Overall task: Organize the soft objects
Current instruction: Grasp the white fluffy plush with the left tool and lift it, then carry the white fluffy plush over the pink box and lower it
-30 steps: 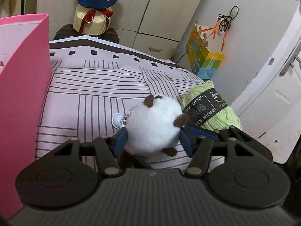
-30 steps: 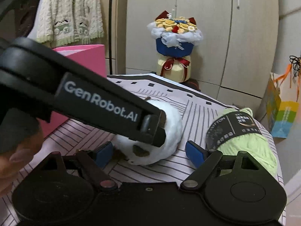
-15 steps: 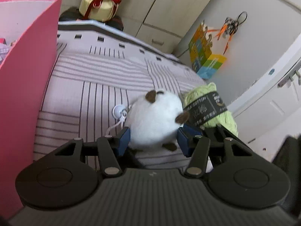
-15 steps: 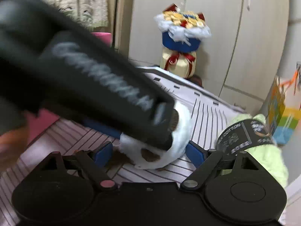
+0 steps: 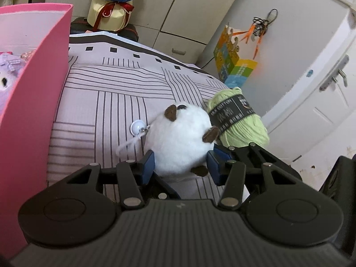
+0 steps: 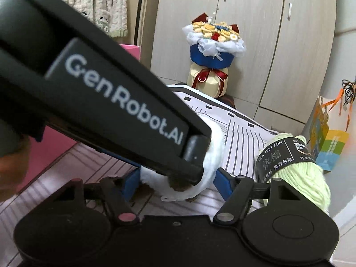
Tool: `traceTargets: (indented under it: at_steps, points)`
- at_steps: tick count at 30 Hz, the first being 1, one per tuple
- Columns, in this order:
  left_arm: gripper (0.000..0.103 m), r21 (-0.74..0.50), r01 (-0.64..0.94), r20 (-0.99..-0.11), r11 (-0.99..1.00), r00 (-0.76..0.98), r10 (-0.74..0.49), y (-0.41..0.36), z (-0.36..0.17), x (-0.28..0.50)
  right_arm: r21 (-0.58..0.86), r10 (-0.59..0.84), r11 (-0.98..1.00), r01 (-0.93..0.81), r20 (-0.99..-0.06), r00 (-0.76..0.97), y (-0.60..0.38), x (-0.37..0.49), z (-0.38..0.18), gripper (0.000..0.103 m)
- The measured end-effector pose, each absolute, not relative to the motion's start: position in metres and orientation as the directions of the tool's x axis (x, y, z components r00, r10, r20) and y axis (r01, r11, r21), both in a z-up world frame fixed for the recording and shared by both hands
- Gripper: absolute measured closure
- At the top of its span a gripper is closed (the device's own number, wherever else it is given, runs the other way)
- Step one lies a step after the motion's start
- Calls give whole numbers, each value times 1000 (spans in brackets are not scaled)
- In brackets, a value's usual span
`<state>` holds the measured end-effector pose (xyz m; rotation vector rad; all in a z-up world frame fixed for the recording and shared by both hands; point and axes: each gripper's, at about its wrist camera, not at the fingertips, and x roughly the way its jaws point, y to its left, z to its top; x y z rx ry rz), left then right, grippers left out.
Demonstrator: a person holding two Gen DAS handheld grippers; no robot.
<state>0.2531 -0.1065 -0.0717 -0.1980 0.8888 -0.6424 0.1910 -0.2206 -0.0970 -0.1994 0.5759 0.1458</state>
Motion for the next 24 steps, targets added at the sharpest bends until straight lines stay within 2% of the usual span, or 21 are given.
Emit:
traceTargets:
  at_steps: [10, 24]
  points:
    - [54, -330, 532, -643, 780, 478, -598, -89, -68, 191, -74, 118, 982, -176, -489, 864, -217, 136, -94, 29]
    - [53, -229, 588, -615, 776, 530, -583, -56, -60, 109, -77, 140, 979, -189, -419, 897, -194, 78, -92, 32]
